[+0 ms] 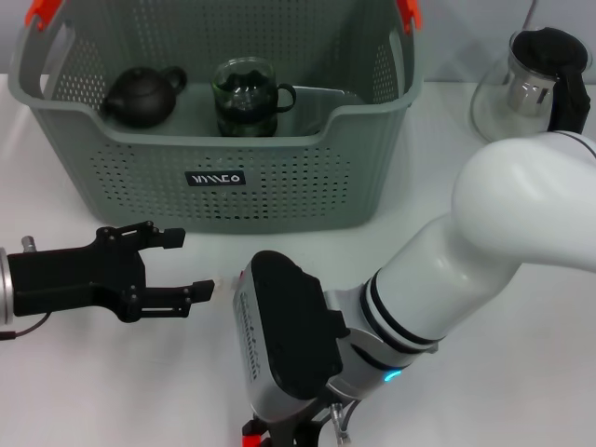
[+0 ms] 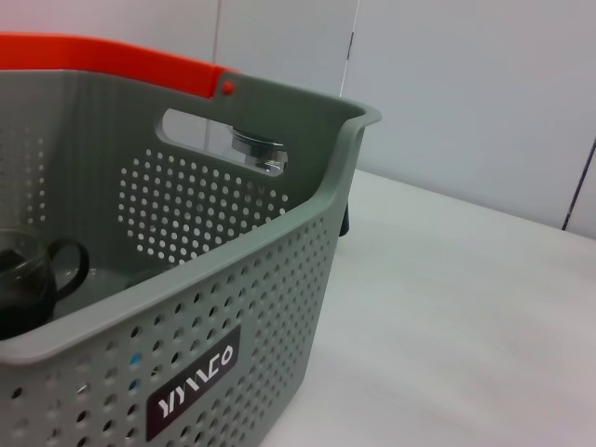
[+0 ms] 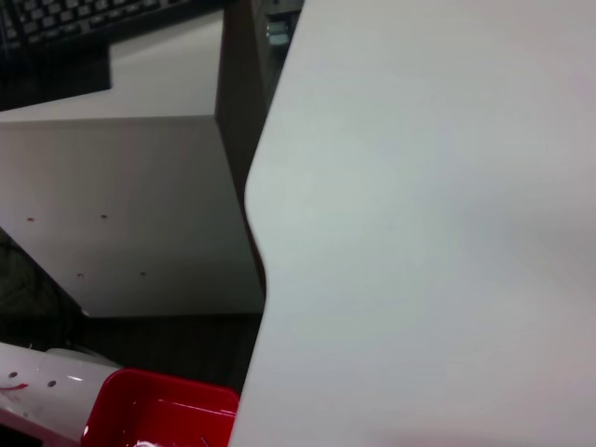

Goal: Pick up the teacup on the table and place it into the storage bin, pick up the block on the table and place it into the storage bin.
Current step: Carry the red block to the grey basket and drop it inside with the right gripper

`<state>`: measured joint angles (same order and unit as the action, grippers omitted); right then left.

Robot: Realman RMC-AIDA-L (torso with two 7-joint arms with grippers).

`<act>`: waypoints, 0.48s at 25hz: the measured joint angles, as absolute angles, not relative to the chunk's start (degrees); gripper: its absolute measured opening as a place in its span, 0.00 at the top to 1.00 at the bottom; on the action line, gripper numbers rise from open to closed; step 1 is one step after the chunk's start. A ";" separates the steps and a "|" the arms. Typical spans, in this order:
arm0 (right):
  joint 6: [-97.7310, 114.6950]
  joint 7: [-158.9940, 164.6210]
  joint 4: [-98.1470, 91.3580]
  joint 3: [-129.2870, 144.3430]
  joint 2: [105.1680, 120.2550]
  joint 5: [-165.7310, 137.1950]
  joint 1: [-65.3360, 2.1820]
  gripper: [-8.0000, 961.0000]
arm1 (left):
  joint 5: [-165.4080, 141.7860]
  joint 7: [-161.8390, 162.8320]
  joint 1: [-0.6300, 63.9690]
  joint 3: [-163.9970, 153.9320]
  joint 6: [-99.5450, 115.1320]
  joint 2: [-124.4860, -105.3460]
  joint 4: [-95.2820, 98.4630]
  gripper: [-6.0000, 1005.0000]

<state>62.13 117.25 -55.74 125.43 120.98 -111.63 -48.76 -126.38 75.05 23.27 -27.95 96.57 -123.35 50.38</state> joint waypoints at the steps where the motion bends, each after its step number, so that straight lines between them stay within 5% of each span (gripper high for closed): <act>1: 62.13 117.24 -55.58 125.31 120.96 -111.63 -48.84 0.79 | -126.39 75.06 23.27 -27.95 96.58 -123.33 50.40 0.12; 12: 62.06 117.22 -53.84 123.96 120.84 -111.70 -49.51 0.79 | -126.38 75.06 23.40 -27.95 96.69 -123.31 50.47 0.12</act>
<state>62.06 117.22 -53.84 123.96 120.84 -111.70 -49.51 -126.38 75.06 23.40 -27.95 96.69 -123.31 50.47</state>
